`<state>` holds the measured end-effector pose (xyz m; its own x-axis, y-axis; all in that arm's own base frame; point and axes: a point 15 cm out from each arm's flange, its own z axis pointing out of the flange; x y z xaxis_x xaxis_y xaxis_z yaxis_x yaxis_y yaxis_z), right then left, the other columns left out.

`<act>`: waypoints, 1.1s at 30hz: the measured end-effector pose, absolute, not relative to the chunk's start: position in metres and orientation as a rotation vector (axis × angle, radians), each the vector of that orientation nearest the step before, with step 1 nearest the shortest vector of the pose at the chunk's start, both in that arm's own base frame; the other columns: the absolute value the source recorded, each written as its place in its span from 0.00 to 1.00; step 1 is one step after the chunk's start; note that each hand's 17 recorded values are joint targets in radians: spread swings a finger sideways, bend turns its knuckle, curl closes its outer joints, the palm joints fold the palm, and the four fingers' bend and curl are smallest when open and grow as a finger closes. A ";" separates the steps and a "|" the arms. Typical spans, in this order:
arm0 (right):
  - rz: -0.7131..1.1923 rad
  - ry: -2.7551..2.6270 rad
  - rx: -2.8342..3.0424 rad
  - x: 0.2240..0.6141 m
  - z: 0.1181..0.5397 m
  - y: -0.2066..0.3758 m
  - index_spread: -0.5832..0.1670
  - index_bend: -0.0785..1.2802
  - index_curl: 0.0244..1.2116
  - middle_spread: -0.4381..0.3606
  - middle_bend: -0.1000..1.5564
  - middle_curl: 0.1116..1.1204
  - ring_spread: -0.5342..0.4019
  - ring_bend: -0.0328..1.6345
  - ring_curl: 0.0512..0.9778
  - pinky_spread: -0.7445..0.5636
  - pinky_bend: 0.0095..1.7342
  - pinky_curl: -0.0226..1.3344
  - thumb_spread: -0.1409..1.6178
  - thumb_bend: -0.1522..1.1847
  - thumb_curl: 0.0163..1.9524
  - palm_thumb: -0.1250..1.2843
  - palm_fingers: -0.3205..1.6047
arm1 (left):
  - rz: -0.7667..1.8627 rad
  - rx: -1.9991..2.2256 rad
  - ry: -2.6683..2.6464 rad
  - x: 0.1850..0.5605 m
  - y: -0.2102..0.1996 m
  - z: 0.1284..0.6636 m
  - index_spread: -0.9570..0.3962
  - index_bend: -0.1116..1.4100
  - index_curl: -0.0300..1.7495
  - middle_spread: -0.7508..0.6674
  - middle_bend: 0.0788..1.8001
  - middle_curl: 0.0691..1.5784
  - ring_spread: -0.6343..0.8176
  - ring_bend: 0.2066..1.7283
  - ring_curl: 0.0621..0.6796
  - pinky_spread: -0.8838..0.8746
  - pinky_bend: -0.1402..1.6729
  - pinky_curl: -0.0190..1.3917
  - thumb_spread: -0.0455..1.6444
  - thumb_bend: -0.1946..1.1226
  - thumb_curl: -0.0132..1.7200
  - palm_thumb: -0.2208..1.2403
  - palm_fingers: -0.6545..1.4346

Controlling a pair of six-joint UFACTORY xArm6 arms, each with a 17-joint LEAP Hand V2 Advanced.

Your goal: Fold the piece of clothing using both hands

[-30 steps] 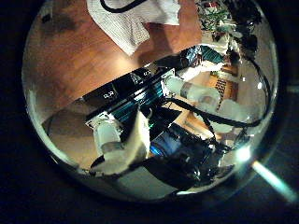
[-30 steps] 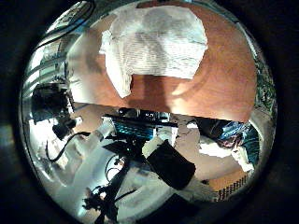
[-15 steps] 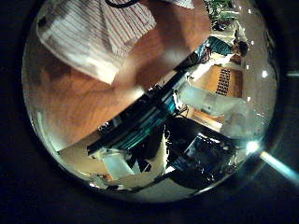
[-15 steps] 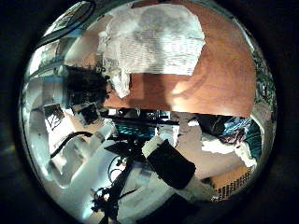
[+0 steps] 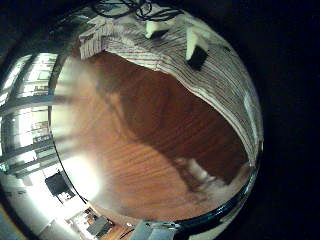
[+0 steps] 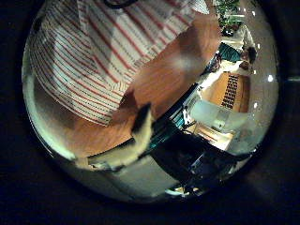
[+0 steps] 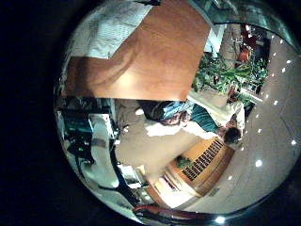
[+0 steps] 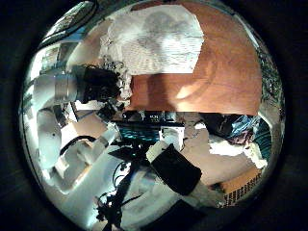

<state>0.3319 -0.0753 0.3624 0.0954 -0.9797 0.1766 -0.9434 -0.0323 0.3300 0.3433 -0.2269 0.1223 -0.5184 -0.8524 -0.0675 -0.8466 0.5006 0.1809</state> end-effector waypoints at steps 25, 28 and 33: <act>-0.276 -1.707 2.014 0.302 0.270 -0.048 0.32 0.17 0.21 0.44 0.23 0.26 0.49 0.39 0.29 0.68 0.27 0.23 0.83 0.10 0.12 0.43 0.33 | -0.394 1.535 -2.684 0.378 -0.228 0.224 0.31 0.35 0.48 0.17 0.49 0.62 0.12 0.76 0.76 0.13 0.64 0.44 0.71 0.20 0.35 0.71 0.74; -0.235 -1.726 2.020 0.306 0.248 -0.041 0.35 0.18 0.21 0.43 0.23 0.27 0.49 0.38 0.28 0.68 0.28 0.23 0.81 0.09 0.12 0.41 0.32 | -0.454 1.508 -2.660 0.374 -0.226 0.230 0.29 0.35 0.54 0.15 0.49 0.64 0.12 0.78 0.77 0.13 0.65 0.45 0.71 0.19 0.36 0.71 0.73; -0.158 -1.797 2.023 0.317 0.219 -0.036 0.38 0.17 0.22 0.44 0.23 0.27 0.50 0.38 0.28 0.70 0.28 0.23 0.78 0.09 0.12 0.38 0.30 | -0.551 1.445 -2.584 0.367 -0.224 0.238 0.26 0.34 0.60 0.13 0.50 0.67 0.13 0.80 0.78 0.12 0.66 0.46 0.72 0.17 0.37 0.71 0.72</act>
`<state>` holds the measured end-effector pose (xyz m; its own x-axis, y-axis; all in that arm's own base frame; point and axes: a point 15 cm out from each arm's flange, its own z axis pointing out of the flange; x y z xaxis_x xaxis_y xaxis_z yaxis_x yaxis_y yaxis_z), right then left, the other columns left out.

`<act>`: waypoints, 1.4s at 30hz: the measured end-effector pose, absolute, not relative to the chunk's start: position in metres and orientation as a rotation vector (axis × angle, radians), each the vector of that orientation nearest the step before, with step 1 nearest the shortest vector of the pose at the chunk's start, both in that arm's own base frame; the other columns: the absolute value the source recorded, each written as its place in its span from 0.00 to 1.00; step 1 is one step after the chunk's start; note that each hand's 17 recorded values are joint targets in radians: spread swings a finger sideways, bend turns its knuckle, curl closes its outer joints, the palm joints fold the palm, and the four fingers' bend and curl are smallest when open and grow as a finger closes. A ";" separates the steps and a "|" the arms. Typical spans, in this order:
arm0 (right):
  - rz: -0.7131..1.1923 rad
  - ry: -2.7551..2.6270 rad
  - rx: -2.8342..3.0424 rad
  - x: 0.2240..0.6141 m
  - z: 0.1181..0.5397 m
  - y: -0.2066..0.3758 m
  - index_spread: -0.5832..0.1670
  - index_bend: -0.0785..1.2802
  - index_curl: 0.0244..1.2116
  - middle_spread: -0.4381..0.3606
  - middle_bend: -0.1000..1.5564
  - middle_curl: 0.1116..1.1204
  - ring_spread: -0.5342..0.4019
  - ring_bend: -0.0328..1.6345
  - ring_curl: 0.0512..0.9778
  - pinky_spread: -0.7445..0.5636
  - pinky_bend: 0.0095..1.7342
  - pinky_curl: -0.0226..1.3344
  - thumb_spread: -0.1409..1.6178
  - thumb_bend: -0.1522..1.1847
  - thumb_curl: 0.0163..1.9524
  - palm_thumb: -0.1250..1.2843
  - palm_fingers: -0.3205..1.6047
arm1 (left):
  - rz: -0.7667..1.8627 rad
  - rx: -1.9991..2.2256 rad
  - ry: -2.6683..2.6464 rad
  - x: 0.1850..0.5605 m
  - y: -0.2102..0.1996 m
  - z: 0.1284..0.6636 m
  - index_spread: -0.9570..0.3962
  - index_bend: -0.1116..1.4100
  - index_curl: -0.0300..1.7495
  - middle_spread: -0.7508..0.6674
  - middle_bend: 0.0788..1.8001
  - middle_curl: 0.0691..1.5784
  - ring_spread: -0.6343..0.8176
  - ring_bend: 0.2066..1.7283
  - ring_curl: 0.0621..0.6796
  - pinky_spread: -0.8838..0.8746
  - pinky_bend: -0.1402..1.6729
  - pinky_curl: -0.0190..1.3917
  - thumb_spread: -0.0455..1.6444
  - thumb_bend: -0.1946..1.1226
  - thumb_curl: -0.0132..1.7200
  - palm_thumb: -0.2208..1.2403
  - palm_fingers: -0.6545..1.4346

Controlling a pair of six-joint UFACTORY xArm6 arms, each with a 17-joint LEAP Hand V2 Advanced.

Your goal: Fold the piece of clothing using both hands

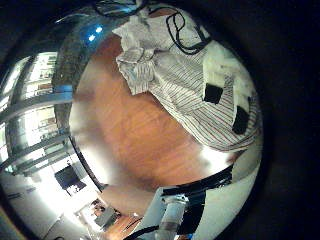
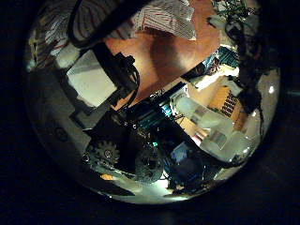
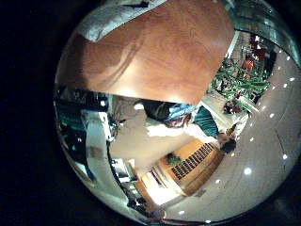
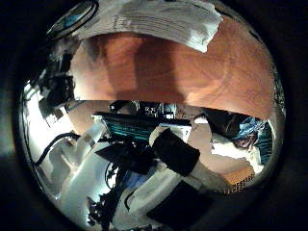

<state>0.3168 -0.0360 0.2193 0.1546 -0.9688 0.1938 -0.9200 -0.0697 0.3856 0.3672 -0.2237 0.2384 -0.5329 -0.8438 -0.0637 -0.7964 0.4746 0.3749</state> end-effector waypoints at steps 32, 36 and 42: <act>0.159 -2.123 2.032 0.384 0.176 -0.003 0.21 0.40 0.35 0.21 0.52 0.55 0.26 0.68 0.51 0.31 0.62 0.36 0.71 0.14 0.20 0.65 0.79 | -0.555 1.466 -2.502 0.373 -0.199 0.266 0.26 0.22 0.83 0.10 0.48 0.75 0.13 0.82 0.76 0.12 0.65 0.51 0.74 0.14 0.40 0.72 0.71; 0.237 -2.170 2.069 0.392 0.206 -0.004 0.20 0.54 0.45 0.21 0.60 0.63 0.28 0.72 0.55 0.32 0.66 0.40 0.77 0.16 0.21 0.69 0.78 | -0.547 1.467 -2.503 0.373 -0.196 0.270 0.27 0.21 0.84 0.10 0.48 0.75 0.13 0.82 0.76 0.12 0.64 0.51 0.74 0.14 0.40 0.72 0.71; 0.197 -2.119 2.049 0.356 0.239 -0.014 0.21 0.62 0.55 0.23 0.65 0.68 0.30 0.76 0.60 0.33 0.70 0.45 0.85 0.15 0.20 0.69 0.73 | -0.548 1.467 -2.459 0.361 -0.176 0.267 0.28 0.20 0.86 0.09 0.47 0.76 0.13 0.81 0.75 0.11 0.63 0.51 0.74 0.14 0.40 0.71 0.71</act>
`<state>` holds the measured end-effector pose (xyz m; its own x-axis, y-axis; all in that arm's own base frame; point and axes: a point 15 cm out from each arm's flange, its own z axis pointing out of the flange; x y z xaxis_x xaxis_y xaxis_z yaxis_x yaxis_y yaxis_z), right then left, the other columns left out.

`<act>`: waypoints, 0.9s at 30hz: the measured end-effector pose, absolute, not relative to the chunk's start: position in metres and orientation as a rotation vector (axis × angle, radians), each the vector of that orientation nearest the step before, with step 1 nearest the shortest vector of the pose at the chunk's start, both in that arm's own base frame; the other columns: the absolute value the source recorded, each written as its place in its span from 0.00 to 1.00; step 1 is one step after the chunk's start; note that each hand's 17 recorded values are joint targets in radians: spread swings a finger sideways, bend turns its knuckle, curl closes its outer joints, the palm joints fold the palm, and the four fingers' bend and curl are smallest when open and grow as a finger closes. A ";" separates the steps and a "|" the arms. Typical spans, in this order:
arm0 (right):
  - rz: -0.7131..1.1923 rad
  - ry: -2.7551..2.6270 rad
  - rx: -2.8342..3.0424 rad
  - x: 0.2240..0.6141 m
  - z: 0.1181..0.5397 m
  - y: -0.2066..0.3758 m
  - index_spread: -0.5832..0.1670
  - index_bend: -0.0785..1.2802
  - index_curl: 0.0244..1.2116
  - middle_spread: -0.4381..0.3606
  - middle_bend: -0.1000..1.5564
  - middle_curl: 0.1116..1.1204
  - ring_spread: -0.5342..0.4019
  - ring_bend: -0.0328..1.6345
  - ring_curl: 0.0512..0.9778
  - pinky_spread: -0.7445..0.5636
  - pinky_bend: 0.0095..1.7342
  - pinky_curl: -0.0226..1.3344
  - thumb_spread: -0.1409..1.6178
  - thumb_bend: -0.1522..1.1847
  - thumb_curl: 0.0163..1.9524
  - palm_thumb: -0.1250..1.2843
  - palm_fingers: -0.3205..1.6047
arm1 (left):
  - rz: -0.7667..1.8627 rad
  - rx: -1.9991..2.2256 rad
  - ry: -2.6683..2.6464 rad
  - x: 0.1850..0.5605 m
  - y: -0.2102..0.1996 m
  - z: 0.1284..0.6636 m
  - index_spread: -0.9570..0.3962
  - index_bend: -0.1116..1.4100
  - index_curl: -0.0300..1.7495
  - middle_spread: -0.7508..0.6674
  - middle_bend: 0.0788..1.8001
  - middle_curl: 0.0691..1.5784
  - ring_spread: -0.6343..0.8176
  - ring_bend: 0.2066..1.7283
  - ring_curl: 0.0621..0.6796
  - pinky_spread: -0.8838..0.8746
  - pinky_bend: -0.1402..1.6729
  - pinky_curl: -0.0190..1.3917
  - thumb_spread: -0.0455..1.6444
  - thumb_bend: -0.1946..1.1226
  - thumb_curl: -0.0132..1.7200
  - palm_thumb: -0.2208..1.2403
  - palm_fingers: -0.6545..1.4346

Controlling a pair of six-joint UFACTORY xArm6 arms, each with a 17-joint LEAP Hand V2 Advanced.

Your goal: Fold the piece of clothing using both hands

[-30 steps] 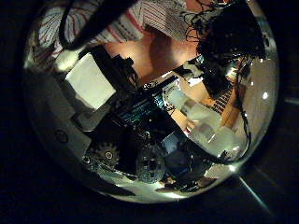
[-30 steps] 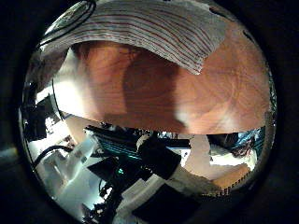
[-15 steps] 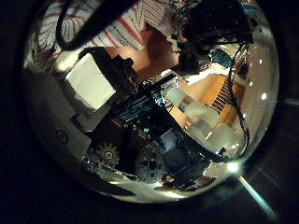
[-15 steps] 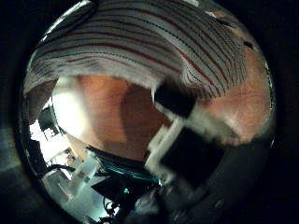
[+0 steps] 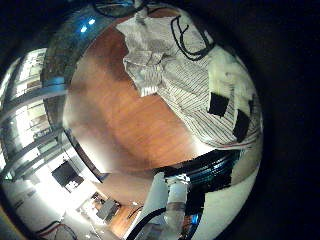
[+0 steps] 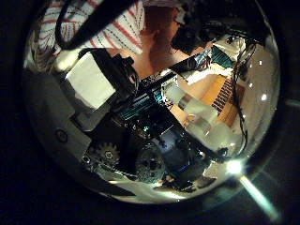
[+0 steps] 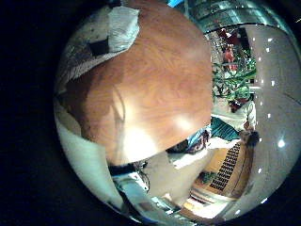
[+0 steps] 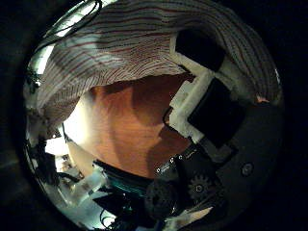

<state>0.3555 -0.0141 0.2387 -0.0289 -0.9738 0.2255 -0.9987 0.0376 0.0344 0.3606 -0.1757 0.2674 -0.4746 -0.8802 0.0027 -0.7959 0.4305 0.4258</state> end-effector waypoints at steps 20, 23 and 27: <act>0.126 -1.991 2.107 0.299 0.325 -0.023 0.19 0.60 0.74 0.27 0.68 0.73 0.32 0.79 0.64 0.33 0.69 0.52 0.91 0.12 0.19 0.71 0.69 | -0.540 1.448 -2.437 0.311 -0.132 0.333 0.33 0.19 0.88 0.07 0.45 0.76 0.12 0.78 0.74 0.10 0.62 0.52 0.74 0.14 0.39 0.70 0.73; 0.125 -1.988 2.108 0.297 0.326 -0.025 0.19 0.59 0.76 0.27 0.68 0.73 0.32 0.78 0.64 0.32 0.68 0.53 0.91 0.11 0.19 0.71 0.69 | -0.514 1.452 -2.458 0.317 -0.137 0.344 0.34 0.19 0.88 0.07 0.45 0.76 0.12 0.78 0.74 0.10 0.62 0.52 0.74 0.14 0.39 0.70 0.73; 0.108 -1.980 2.100 0.297 0.320 -0.026 0.18 0.57 0.78 0.27 0.68 0.73 0.32 0.79 0.64 0.32 0.68 0.53 0.91 0.11 0.19 0.71 0.69 | -0.510 1.456 -2.474 0.337 -0.151 0.344 0.35 0.19 0.88 0.07 0.45 0.75 0.12 0.78 0.74 0.10 0.62 0.52 0.74 0.14 0.39 0.70 0.73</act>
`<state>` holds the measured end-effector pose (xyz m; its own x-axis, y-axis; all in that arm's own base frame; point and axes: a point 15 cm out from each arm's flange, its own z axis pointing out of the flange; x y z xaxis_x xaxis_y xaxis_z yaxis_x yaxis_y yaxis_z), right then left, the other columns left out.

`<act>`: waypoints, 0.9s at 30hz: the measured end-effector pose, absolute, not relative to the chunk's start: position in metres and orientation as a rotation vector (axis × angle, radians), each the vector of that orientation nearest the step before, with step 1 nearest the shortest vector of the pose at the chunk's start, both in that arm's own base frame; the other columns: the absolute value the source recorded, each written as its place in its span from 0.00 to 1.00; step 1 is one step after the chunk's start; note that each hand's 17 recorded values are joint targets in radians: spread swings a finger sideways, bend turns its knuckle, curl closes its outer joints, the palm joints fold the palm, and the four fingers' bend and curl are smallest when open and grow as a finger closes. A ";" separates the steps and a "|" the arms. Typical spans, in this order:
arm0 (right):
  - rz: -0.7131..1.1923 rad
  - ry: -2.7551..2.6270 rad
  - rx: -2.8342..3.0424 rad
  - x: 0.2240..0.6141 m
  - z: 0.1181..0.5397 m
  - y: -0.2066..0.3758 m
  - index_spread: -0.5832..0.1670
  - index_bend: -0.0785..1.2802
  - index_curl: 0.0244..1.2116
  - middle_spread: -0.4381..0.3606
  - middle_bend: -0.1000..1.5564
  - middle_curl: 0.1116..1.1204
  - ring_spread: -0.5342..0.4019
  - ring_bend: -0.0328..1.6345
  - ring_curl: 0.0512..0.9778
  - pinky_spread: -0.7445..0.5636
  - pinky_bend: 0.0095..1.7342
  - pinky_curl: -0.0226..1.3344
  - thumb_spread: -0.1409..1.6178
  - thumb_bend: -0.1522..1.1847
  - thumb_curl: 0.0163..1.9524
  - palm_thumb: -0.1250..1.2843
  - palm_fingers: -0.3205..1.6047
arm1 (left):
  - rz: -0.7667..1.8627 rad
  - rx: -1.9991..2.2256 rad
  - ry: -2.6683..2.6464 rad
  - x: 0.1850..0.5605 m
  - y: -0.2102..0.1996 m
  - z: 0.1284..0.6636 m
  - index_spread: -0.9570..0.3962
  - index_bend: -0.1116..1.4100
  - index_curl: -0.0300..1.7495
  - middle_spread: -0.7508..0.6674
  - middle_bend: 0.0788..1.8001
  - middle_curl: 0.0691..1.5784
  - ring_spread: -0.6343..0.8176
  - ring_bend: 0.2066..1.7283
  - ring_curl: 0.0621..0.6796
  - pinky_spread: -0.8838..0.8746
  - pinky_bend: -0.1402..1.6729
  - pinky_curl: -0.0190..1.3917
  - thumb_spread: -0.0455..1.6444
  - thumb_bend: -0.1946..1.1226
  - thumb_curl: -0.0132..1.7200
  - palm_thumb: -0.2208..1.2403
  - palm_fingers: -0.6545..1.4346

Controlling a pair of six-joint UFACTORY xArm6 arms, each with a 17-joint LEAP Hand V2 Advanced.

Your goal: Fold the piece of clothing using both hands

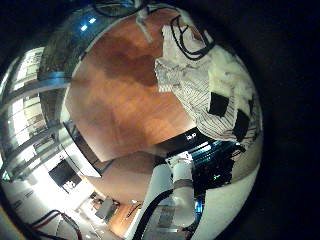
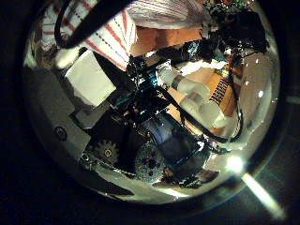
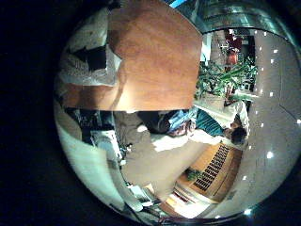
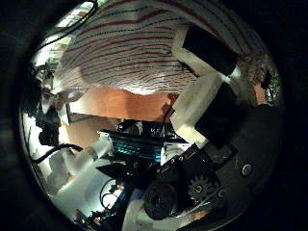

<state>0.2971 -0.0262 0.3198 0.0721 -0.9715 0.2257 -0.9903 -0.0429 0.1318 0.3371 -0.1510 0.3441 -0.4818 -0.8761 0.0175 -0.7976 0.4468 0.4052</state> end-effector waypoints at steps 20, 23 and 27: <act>-0.155 -1.961 1.874 0.326 0.223 -0.066 0.14 0.54 0.86 0.28 0.67 0.74 0.31 0.77 0.65 0.30 0.64 0.57 0.90 0.11 0.18 0.71 0.67 | -0.651 1.350 -2.686 0.467 -0.194 0.231 0.38 0.21 0.85 0.07 0.47 0.72 0.11 0.72 0.71 0.11 0.48 0.52 0.69 0.13 0.35 0.64 0.67; -0.157 -1.967 1.862 0.346 0.214 -0.066 0.13 0.54 0.87 0.27 0.67 0.74 0.31 0.76 0.65 0.29 0.63 0.57 0.91 0.11 0.19 0.72 0.67 | -0.630 1.352 -2.703 0.482 -0.193 0.211 0.38 0.20 0.83 0.08 0.45 0.70 0.11 0.64 0.68 0.14 0.45 0.53 0.69 0.12 0.34 0.62 0.55; -0.154 -1.994 1.822 0.369 0.206 -0.067 0.13 0.53 0.88 0.25 0.68 0.74 0.31 0.76 0.66 0.28 0.62 0.58 0.91 0.11 0.18 0.72 0.66 | -0.589 1.329 -2.714 0.496 -0.186 0.197 0.40 0.19 0.78 0.12 0.37 0.66 0.15 0.56 0.63 0.19 0.43 0.54 0.69 0.12 0.32 0.58 0.46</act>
